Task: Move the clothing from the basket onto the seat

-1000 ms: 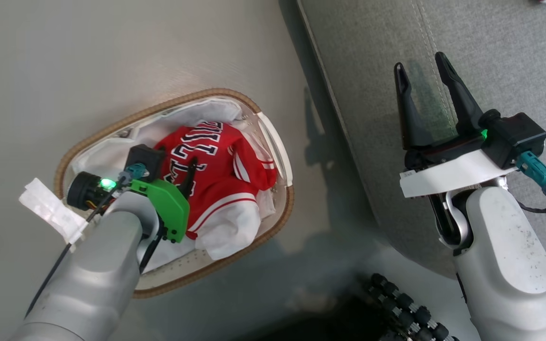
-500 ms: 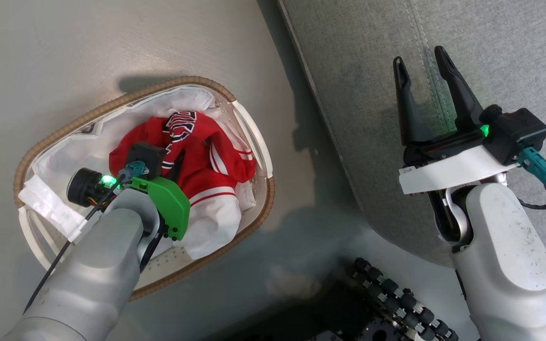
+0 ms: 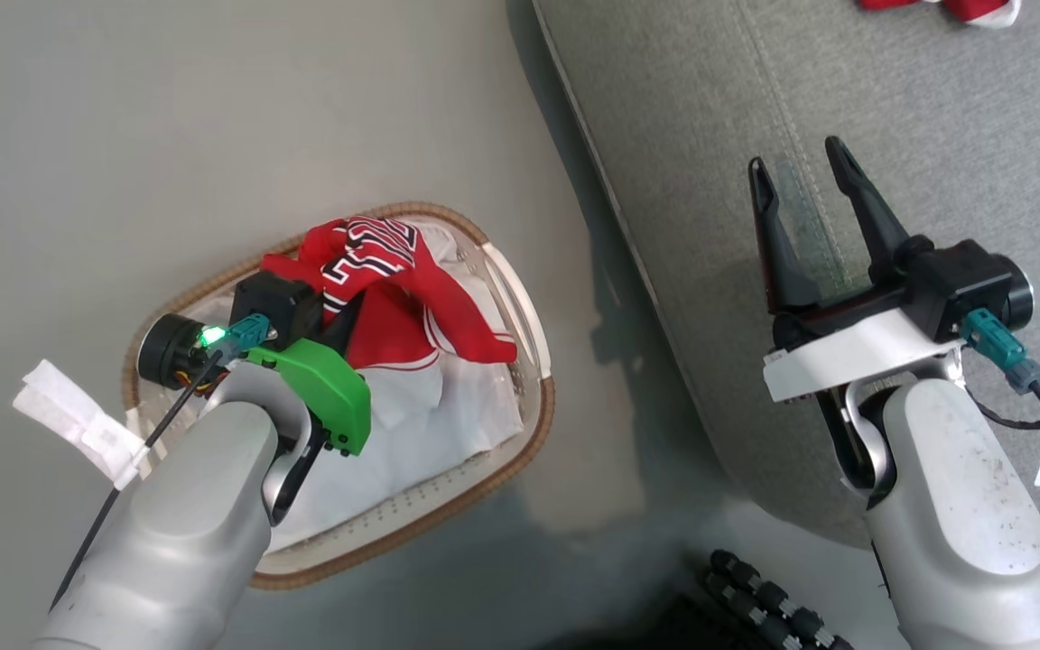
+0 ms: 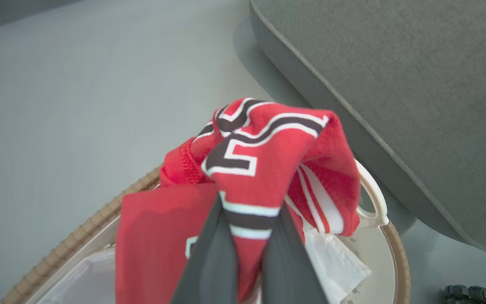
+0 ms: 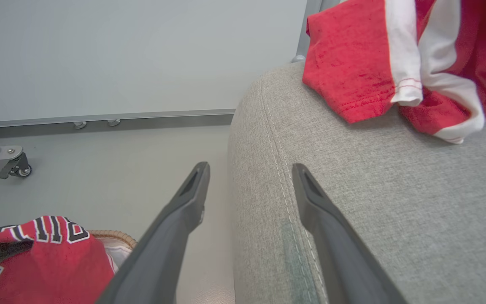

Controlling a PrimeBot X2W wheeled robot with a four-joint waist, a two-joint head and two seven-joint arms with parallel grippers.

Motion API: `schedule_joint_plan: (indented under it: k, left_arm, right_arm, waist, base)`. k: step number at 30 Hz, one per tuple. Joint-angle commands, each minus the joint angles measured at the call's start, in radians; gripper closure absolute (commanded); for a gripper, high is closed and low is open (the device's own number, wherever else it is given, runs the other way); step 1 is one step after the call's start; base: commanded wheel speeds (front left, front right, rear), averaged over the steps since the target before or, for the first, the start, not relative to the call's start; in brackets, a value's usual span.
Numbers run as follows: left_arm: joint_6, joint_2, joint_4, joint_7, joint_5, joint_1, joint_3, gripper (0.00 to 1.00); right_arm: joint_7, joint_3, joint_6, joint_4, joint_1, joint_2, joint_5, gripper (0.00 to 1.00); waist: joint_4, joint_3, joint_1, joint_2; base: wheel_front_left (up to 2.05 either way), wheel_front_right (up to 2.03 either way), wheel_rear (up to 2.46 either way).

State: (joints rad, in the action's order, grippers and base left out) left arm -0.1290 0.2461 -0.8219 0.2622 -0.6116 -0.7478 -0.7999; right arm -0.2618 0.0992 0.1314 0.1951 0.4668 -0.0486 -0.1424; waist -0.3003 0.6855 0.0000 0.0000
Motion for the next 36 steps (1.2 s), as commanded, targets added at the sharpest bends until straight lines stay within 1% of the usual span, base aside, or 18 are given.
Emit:
schedule_joint_plan:
  k: [1,7,14,20,25,31,36]
  left_arm:
    - [0.002,0.011,0.031,0.003,0.022,0.023,0.023,1.0]
    - [0.001,0.021,0.155,0.003,0.108,0.089,0.085,1.0]
    - [-0.002,0.023,0.259,0.004,0.161,0.11,0.107,1.0]
    - [-0.002,0.043,0.314,0.004,0.161,0.062,0.06,1.0]
    - [-0.003,0.066,0.332,0.004,0.133,0.004,0.011,1.0]
    - [-0.003,0.076,0.357,-0.005,0.099,-0.081,-0.041,1.0]
    - [-0.003,0.079,0.384,-0.022,0.075,-0.125,-0.085,1.0]
  right_arm:
    - [-0.005,-0.006,-0.001,0.008,-0.021,-0.004,0.012,0.0]
    - [-0.005,-0.004,-0.001,0.04,-0.071,-0.004,0.047,0.0]
    - [-0.005,0.008,-0.001,0.08,-0.146,-0.004,0.078,0.0]
    - [-0.005,0.035,-0.001,0.107,-0.197,-0.004,0.089,0.0]
    - [-0.005,0.063,-0.001,0.127,-0.23,-0.004,0.095,0.0]
    - [-0.005,0.091,-0.001,0.142,-0.255,-0.004,0.102,0.0]
    - [-0.005,0.111,-0.001,0.158,-0.246,-0.003,0.113,0.0]
  waist:
    - [0.052,-0.11,0.0,0.0]
    - [0.084,-0.26,0.0,0.0]
    - [0.116,-0.439,0.0,0.0]
    - [0.128,-0.573,0.0,0.0]
    - [0.134,-0.662,0.0,0.0]
    - [0.153,-0.712,0.0,0.0]
    - [0.171,-0.738,0.0,0.0]
  base:
    - [0.0,0.0,0.0]
    - [0.0,0.0,0.0]
    - [0.0,0.0,0.0]
    - [0.0,0.0,0.0]
    - [0.0,0.0,0.0]
    - [0.0,0.0,0.0]
    - [0.0,0.0,0.0]
